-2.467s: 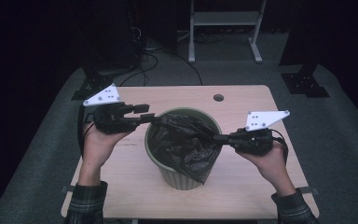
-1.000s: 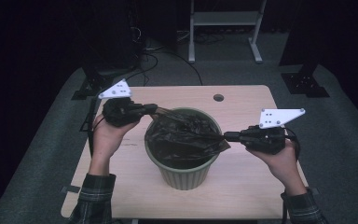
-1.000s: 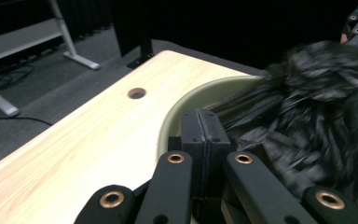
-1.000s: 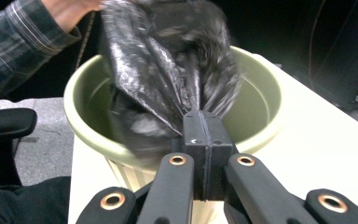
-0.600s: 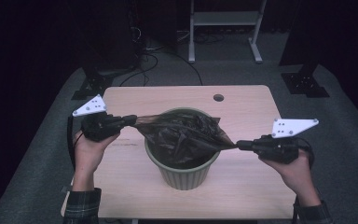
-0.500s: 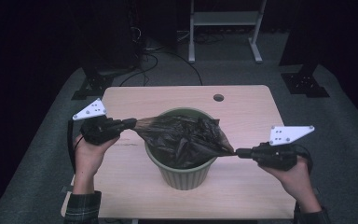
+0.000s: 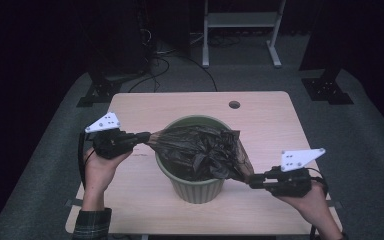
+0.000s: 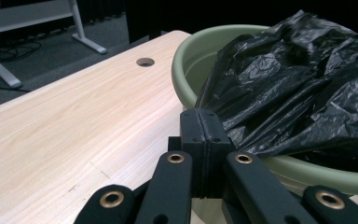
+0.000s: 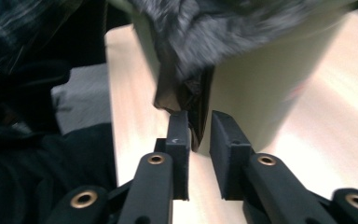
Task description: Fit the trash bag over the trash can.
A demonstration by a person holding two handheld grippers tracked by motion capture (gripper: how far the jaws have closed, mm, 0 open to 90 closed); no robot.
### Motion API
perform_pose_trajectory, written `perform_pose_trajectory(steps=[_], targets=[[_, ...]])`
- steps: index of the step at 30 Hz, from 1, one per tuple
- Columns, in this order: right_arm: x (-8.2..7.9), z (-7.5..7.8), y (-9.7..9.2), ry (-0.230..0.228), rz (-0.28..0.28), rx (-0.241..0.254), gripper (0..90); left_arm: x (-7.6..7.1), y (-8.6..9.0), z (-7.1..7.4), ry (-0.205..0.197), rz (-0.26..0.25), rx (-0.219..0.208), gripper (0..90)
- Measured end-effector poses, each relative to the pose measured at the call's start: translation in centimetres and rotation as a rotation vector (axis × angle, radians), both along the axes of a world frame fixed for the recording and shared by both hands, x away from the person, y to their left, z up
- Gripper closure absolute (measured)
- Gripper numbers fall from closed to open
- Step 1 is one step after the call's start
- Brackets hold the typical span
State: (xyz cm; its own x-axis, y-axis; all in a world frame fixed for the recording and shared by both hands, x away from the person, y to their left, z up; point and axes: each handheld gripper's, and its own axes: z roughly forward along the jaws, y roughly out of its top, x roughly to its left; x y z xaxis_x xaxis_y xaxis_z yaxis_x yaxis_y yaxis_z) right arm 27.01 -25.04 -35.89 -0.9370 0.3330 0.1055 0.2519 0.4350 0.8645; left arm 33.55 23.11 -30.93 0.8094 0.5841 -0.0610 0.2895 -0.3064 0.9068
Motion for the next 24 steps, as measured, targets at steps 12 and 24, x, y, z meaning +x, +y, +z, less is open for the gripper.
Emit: perform_pose_trajectory(steps=[12,24], targets=[[3.8,7.5,-0.1,-0.054,-0.103,0.11,56.3,-0.1,-0.6,1.9,-0.036,0.004,-0.021,56.6],[8.2,7.0,4.1,-0.024,-0.116,0.095,55.8,2.6,-5.7,4.1,-0.063,-0.073,0.044,50.8]])
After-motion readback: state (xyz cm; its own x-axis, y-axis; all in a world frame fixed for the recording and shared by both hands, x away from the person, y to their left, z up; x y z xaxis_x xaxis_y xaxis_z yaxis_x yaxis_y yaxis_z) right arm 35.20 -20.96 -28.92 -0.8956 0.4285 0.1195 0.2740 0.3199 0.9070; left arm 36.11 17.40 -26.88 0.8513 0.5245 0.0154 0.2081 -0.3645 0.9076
